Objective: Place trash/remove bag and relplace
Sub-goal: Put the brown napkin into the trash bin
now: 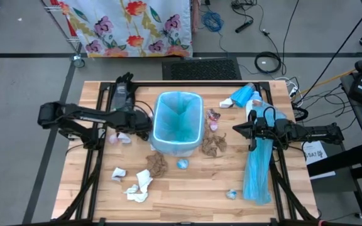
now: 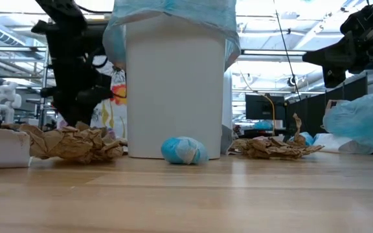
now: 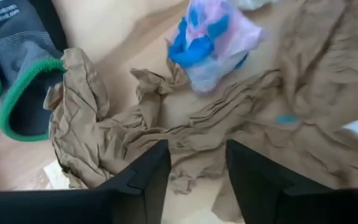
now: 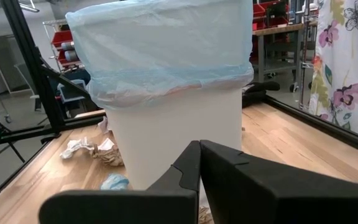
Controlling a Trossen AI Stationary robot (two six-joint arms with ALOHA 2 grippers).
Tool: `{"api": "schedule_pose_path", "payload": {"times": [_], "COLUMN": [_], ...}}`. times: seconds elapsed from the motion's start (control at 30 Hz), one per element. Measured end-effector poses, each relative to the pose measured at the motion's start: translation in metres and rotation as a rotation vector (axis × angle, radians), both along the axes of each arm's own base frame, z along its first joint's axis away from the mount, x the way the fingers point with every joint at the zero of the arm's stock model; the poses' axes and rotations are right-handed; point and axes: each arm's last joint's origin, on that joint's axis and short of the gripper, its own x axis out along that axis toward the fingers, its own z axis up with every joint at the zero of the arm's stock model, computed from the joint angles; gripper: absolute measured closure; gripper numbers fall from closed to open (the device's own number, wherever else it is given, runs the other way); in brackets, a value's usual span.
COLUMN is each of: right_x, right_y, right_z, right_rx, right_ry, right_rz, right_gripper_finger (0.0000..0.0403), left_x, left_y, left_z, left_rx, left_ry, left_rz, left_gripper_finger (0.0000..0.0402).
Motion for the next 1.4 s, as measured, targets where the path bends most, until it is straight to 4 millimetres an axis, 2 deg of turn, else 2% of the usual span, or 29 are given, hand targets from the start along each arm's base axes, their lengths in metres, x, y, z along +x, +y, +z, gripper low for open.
{"api": "schedule_pose_path", "payload": {"times": [0.2, 0.3, 0.37, 0.47, 0.53, 0.83, 1.03, 1.23, 1.4], "right_x": [0.0, 0.0, 0.0, 0.0, 0.0, 0.0, 0.0, 0.0, 0.0], "right_y": [0.0, 0.0, 0.0, 0.0, 0.0, 0.0, 0.0, 0.0, 0.0], "right_z": [0.0, 0.0, 0.0, 0.0, 0.0, 0.0, 0.0, 0.0, 0.0], "right_rx": [0.0, 0.0, 0.0, 0.0, 0.0, 0.0, 0.0, 0.0, 0.0], "right_ry": [0.0, 0.0, 0.0, 0.0, 0.0, -0.001, 0.001, 0.003, 0.004], "right_rz": [0.0, 0.0, 0.0, 0.0, 0.0, 0.0, 0.0, 0.0, 0.0], "right_gripper_finger": [0.0403, 0.0403, 0.0403, 0.0403, 0.0403, 0.0403, 0.0403, 0.0403, 0.0403], "left_x": [0.013, 0.016, 0.017, 0.017, 0.014, -0.014, -0.03, -0.038, -0.043], "left_y": [0.002, 0.004, 0.004, 0.0, -0.003, -0.013, -0.02, -0.022, -0.023], "left_z": [-0.023, -0.035, -0.041, -0.042, -0.04, -0.001, 0.03, 0.073, 0.123], "left_rx": [-0.015, -0.044, -0.08, -0.093, -0.101, -0.135, -0.122, -0.077, 0.01], "left_ry": [0.06, 0.113, 0.141, 0.16, 0.159, 0.121, -0.029, -0.197, -0.396], "left_rz": [-0.049, -0.044, -0.068, -0.098, -0.091, -0.019, 0.02, 0.023, -0.032], "left_gripper_finger": [0.0228, 0.0242, 0.0275, 0.0364, 0.0388, 0.0399, 0.04, 0.0401, 0.0401]}}
